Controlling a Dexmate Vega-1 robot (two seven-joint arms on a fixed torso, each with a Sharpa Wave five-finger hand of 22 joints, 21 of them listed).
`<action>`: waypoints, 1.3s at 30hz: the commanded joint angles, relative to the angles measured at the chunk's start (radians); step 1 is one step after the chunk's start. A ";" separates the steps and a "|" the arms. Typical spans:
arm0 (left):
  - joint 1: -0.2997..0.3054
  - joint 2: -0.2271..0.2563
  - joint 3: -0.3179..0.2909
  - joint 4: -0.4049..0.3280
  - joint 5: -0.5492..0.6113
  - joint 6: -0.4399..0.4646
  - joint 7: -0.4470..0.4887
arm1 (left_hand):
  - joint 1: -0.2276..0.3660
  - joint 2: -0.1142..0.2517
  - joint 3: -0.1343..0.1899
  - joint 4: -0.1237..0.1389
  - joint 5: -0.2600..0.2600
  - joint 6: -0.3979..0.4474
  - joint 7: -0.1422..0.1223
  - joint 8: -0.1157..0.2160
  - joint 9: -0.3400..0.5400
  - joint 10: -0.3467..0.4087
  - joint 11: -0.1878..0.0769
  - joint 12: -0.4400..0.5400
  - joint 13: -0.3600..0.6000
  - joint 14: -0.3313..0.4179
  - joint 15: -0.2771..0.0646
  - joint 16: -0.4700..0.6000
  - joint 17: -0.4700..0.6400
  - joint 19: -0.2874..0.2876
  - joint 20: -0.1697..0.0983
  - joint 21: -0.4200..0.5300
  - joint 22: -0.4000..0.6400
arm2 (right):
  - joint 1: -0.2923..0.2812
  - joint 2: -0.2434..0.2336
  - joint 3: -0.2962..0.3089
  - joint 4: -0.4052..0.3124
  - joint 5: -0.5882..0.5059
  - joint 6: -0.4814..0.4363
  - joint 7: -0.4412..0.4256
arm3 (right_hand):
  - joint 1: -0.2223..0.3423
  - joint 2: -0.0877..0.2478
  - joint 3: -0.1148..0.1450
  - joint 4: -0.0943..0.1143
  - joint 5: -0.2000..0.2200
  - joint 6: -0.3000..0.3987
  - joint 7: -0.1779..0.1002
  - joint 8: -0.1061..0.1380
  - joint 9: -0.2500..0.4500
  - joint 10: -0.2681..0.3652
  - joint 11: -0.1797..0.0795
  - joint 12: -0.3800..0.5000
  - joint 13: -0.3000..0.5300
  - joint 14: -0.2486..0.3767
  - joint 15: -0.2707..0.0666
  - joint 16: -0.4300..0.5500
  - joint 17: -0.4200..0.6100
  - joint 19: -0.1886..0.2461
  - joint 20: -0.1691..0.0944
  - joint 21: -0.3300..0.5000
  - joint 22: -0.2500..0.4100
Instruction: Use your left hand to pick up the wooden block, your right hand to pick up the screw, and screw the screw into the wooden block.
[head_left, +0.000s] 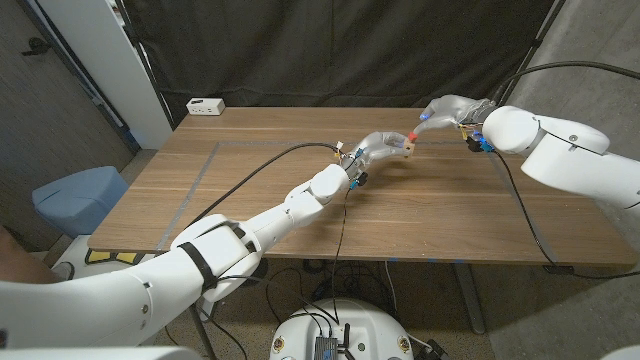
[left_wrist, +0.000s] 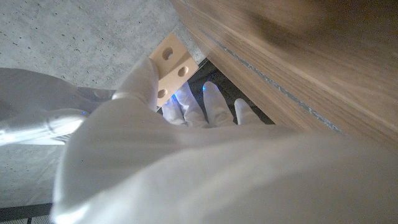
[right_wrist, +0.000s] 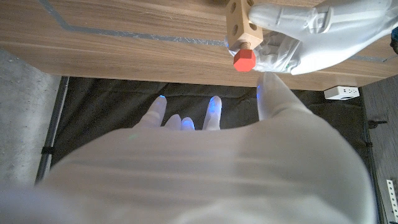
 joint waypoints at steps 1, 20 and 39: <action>0.010 0.008 0.002 -0.024 0.006 0.008 0.006 | 0.007 0.028 0.011 0.010 0.005 0.071 0.001 0.020 0.005 0.014 -0.025 0.057 0.033 -0.004 -0.052 -0.003 0.003 -0.004 0.014 0.001 0.003 | 0.134 0.019 -0.134 -0.013 -0.097 -0.068 0.111 | 0.016 0.000 0.011 0.000 -0.004 0.013 0.002 0.005 -0.001 -0.009 0.005 0.007 0.002 -0.003 0.012 0.001 0.002 0.001 0.005 0.003 0.002; 0.016 0.012 0.002 -0.042 0.010 0.016 0.012 | 0.005 0.016 0.003 0.006 0.001 0.103 -0.006 0.036 0.007 0.037 -0.035 0.070 0.036 0.008 -0.065 0.000 -0.002 -0.002 -0.001 0.002 0.003 | 0.218 0.055 -0.232 -0.011 -0.227 -0.137 0.226 | 0.030 -0.007 0.022 0.001 -0.015 0.064 0.017 0.012 0.000 0.005 0.017 0.015 0.001 0.005 0.019 0.006 0.001 0.013 0.008 0.007 0.002; 0.029 0.022 0.002 -0.072 0.015 0.025 0.016 | 0.013 0.007 -0.011 0.005 -0.004 0.125 -0.018 0.046 0.001 0.057 -0.040 0.069 0.023 0.017 -0.076 0.005 -0.001 0.001 -0.009 0.003 0.002 | 0.240 0.077 -0.292 -0.028 -0.312 -0.218 0.262 | 0.030 -0.011 0.031 0.008 -0.026 0.138 0.023 0.033 0.009 0.039 0.025 0.025 0.001 0.029 0.023 0.015 0.000 0.034 0.009 0.012 0.002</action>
